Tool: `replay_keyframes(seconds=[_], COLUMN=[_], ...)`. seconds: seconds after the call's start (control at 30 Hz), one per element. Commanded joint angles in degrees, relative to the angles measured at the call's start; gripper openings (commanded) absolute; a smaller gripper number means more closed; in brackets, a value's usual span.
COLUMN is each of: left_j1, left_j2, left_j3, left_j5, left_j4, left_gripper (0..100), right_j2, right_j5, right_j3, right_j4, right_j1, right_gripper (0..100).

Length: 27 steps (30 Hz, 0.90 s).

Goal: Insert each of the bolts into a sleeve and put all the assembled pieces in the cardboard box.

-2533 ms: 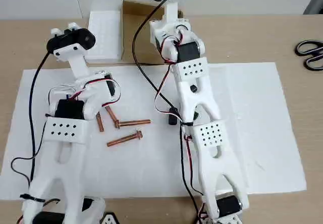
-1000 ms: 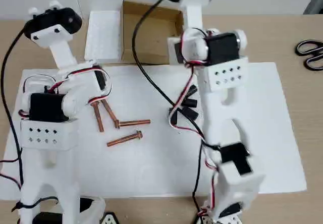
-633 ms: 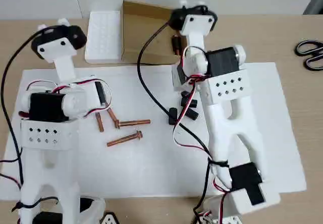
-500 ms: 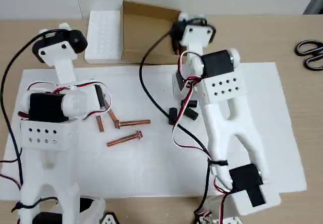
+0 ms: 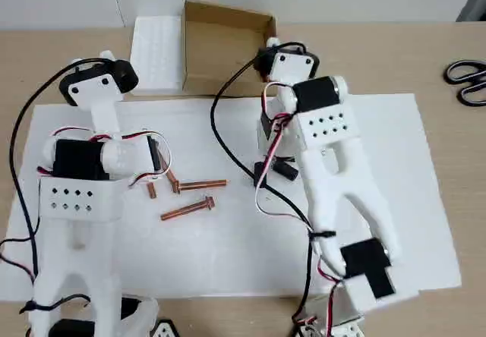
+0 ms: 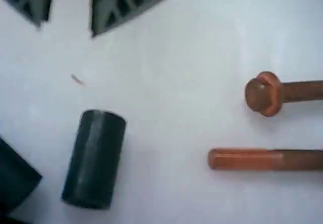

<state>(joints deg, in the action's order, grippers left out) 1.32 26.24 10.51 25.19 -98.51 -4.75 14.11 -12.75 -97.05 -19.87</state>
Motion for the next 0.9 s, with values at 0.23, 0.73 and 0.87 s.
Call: replay_keyframes(seconds=[0.23, 0.73, 0.87], left_j1=[0.18, 0.0, 0.0], left_j2=[0.53, 0.35, 0.35], left_j3=[-0.22, 0.13, 0.13], left_j5=[-0.18, -0.18, -0.09], left_j4=[1.41, 1.41, 1.41], left_gripper=[1, 1, 1], right_j2=[-6.99, -13.41, -14.73], right_j5=[0.35, 0.44, 0.35], right_j3=[-0.53, -0.26, -0.26], right_j4=[5.85, 7.78, 9.01], right_j1=[-5.05, -6.37, -6.37], right_gripper=[6.4, 6.5, 6.6])
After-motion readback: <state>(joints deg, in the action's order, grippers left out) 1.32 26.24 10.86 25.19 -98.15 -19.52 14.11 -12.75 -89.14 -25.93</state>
